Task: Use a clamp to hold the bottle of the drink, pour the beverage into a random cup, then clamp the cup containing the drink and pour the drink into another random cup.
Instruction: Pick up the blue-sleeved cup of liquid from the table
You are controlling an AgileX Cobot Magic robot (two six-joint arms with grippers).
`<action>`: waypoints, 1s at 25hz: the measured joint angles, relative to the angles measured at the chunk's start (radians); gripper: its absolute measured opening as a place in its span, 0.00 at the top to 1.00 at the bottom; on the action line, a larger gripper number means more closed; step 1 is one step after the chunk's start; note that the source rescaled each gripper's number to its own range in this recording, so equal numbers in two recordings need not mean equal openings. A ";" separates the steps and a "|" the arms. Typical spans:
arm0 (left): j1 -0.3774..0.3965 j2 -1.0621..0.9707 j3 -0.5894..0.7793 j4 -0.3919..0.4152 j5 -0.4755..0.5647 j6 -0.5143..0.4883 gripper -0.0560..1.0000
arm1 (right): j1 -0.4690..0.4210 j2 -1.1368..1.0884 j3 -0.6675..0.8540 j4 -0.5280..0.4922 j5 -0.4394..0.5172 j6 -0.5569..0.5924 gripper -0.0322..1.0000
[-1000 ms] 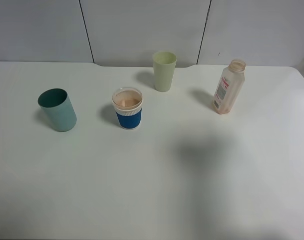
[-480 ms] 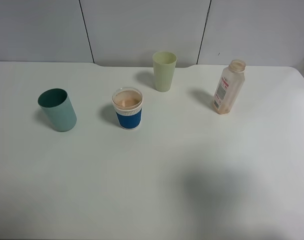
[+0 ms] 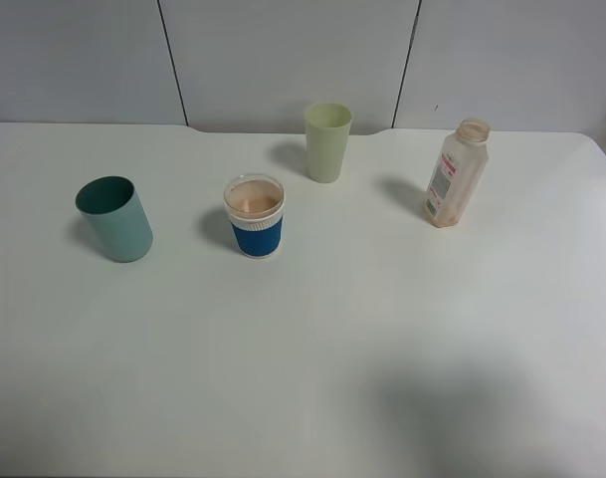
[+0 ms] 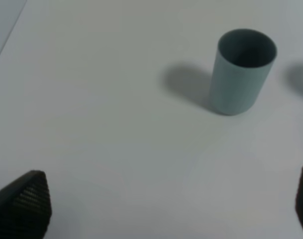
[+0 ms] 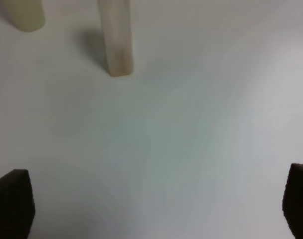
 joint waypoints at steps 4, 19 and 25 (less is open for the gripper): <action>0.000 0.000 0.000 0.000 0.000 0.000 0.00 | 0.000 -0.045 0.017 -0.017 -0.001 0.001 0.00; 0.000 0.000 0.000 0.000 0.000 0.000 0.00 | 0.003 -0.049 0.110 0.002 -0.063 0.033 0.00; 0.000 0.000 0.000 0.000 0.000 0.000 0.00 | 0.003 -0.049 0.110 -0.012 -0.063 0.039 0.00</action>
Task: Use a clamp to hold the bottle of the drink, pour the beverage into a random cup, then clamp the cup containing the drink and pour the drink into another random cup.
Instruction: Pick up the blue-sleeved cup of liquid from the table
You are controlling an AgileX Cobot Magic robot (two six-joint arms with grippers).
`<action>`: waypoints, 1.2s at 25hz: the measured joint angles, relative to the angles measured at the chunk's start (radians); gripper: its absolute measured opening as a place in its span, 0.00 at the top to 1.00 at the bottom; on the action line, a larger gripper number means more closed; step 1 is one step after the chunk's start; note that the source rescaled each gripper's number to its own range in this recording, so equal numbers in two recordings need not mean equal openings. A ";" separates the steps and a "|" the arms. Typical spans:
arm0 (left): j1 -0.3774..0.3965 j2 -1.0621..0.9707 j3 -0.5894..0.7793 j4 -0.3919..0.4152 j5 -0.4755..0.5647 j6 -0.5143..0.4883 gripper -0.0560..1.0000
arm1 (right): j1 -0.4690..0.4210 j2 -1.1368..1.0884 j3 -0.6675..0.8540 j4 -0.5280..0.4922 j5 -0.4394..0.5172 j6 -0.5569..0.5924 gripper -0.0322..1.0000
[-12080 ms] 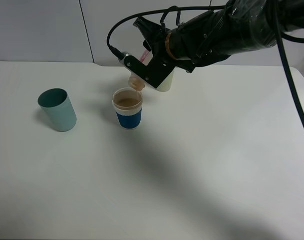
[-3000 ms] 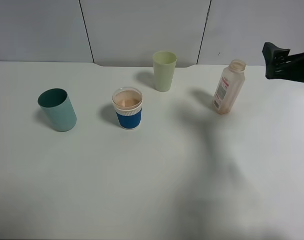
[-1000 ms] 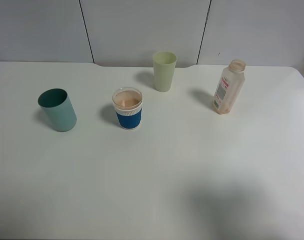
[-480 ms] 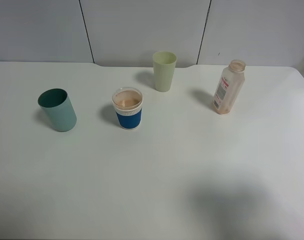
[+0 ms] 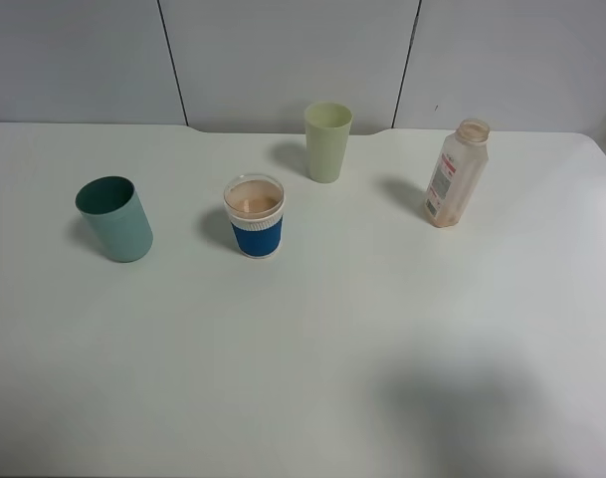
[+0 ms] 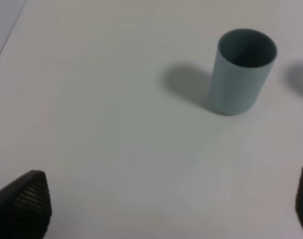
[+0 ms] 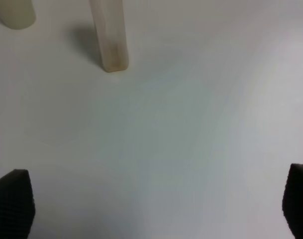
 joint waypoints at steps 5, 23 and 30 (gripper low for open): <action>0.000 0.000 0.000 0.000 0.000 0.000 0.00 | 0.000 0.000 0.000 -0.032 0.000 0.050 0.00; 0.000 0.000 0.000 0.000 0.000 0.000 0.00 | -0.217 0.000 0.000 0.010 0.000 -0.005 0.00; 0.000 0.000 0.000 0.000 0.000 0.000 0.00 | -0.217 0.000 0.000 0.010 0.000 -0.005 0.00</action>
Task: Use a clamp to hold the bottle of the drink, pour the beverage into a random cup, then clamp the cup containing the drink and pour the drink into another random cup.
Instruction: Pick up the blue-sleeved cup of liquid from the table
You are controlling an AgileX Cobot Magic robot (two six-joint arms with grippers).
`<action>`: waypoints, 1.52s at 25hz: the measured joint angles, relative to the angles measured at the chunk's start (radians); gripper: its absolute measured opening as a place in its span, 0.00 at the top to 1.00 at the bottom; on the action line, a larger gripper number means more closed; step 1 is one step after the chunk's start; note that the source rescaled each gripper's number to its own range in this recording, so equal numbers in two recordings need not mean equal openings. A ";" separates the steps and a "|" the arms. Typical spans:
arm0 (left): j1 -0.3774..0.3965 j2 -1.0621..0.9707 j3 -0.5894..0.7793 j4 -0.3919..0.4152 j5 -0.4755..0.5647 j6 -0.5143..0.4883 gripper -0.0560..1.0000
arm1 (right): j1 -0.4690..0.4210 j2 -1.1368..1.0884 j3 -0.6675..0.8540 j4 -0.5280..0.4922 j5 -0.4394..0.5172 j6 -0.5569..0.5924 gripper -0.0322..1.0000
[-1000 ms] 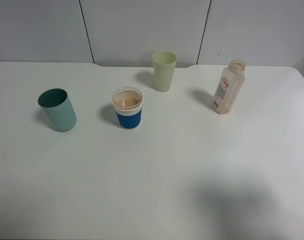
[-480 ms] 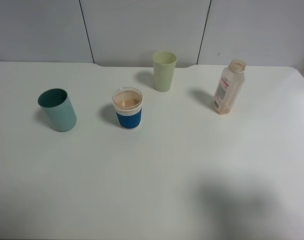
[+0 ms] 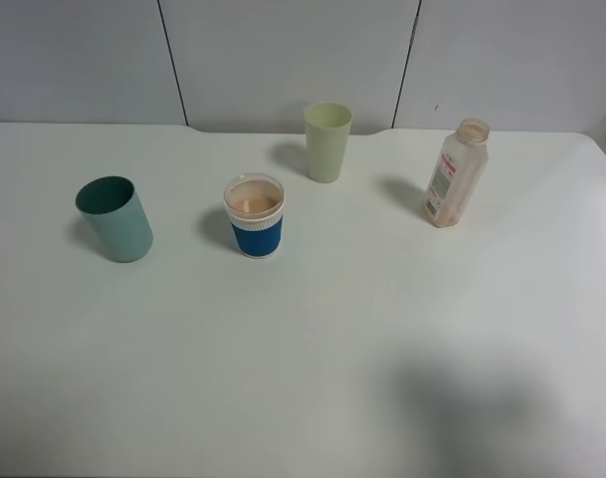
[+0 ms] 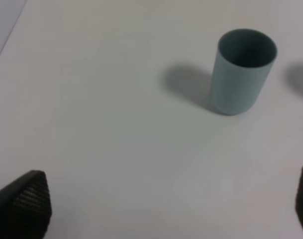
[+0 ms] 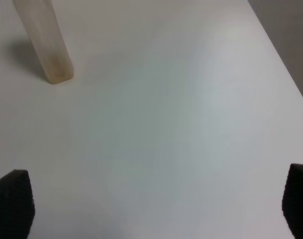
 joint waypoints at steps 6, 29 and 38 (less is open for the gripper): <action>0.000 0.000 0.000 0.000 0.000 0.000 0.00 | 0.000 0.000 0.000 0.000 0.000 0.000 0.00; 0.000 0.000 0.000 0.000 0.000 0.001 0.00 | 0.000 0.000 0.000 0.000 0.000 0.000 0.00; 0.000 0.001 -0.001 -0.102 -0.009 0.007 0.00 | 0.000 0.000 0.000 0.000 0.000 0.000 0.00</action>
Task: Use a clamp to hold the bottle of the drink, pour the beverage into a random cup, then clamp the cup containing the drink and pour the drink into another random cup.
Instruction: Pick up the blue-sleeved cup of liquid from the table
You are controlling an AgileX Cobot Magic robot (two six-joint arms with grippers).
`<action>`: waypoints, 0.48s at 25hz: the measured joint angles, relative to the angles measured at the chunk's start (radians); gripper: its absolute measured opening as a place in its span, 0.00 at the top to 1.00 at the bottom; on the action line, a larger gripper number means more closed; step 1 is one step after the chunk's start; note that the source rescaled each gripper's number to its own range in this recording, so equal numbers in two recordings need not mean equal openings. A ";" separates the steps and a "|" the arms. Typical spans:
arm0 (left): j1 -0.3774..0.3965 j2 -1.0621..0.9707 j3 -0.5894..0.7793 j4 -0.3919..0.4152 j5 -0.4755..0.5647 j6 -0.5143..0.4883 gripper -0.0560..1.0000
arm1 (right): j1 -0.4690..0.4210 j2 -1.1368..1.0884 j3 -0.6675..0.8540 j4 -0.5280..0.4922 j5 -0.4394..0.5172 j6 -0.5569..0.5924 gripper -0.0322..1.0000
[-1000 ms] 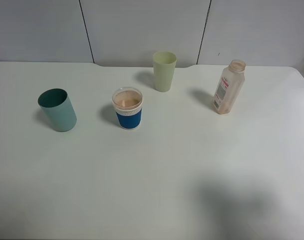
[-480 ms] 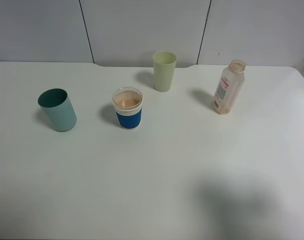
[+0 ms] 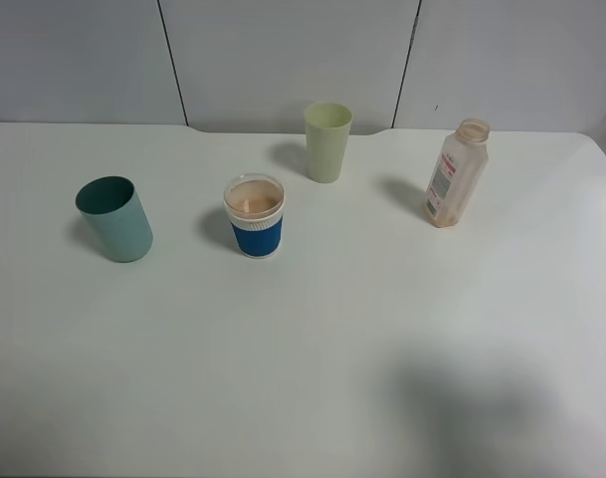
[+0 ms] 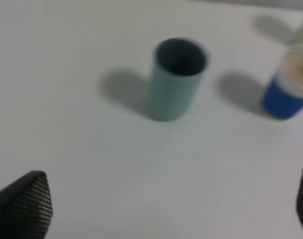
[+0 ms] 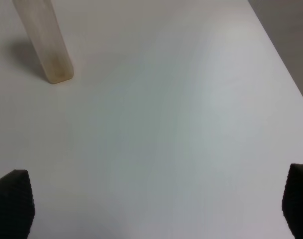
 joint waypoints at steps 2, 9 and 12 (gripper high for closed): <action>0.000 0.012 0.000 -0.057 -0.016 0.001 0.00 | 0.000 0.000 0.000 0.000 0.000 0.000 0.00; 0.000 0.074 -0.011 -0.199 -0.132 0.001 0.00 | 0.000 0.000 0.000 0.000 0.000 0.000 0.00; 0.000 0.174 -0.012 -0.249 -0.316 0.001 0.00 | 0.000 0.000 0.000 0.000 0.000 0.000 0.00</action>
